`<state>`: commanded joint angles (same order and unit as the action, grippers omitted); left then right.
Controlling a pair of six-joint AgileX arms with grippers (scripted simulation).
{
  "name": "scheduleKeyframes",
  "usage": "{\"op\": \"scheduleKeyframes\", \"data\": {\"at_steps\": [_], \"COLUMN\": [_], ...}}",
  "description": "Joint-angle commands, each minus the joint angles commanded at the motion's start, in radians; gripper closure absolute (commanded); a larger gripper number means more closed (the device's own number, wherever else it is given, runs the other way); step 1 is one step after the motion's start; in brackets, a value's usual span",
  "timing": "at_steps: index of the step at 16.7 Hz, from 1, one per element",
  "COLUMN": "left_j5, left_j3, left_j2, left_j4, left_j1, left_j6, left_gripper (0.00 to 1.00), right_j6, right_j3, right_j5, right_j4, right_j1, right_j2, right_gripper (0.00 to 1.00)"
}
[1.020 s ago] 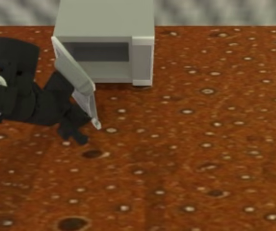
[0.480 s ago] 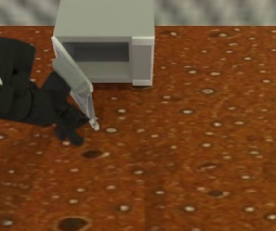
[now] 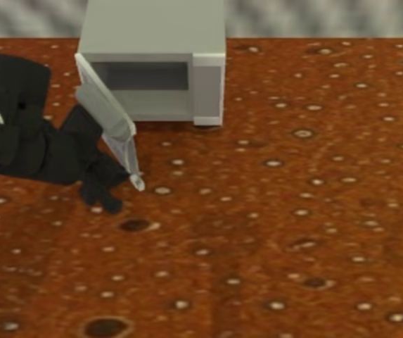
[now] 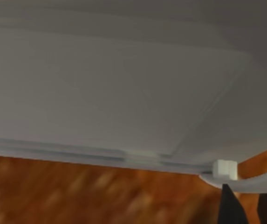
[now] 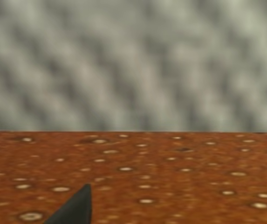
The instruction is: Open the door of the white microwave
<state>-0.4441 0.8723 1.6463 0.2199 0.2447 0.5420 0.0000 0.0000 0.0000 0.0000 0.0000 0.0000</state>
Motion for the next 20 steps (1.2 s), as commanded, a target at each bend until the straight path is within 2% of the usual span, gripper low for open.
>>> {"op": "scheduleKeyframes", "data": {"at_steps": [12,20], "left_j5": [0.000,-0.042], "left_j3": [0.000,0.009], "left_j2": [0.000,0.003], "left_j4": [0.000,0.039], "left_j1": [0.000,-0.031], "left_j6": [0.000,0.074], "left_gripper": [1.00,1.00], "right_j6": [0.000,0.000], "right_j3": [0.000,0.000], "right_j5": [0.000,0.000], "right_j4": [0.000,0.000], "right_j1": [0.000,0.000], "right_j2": [0.000,0.000], "right_gripper": [0.00,0.00]}}
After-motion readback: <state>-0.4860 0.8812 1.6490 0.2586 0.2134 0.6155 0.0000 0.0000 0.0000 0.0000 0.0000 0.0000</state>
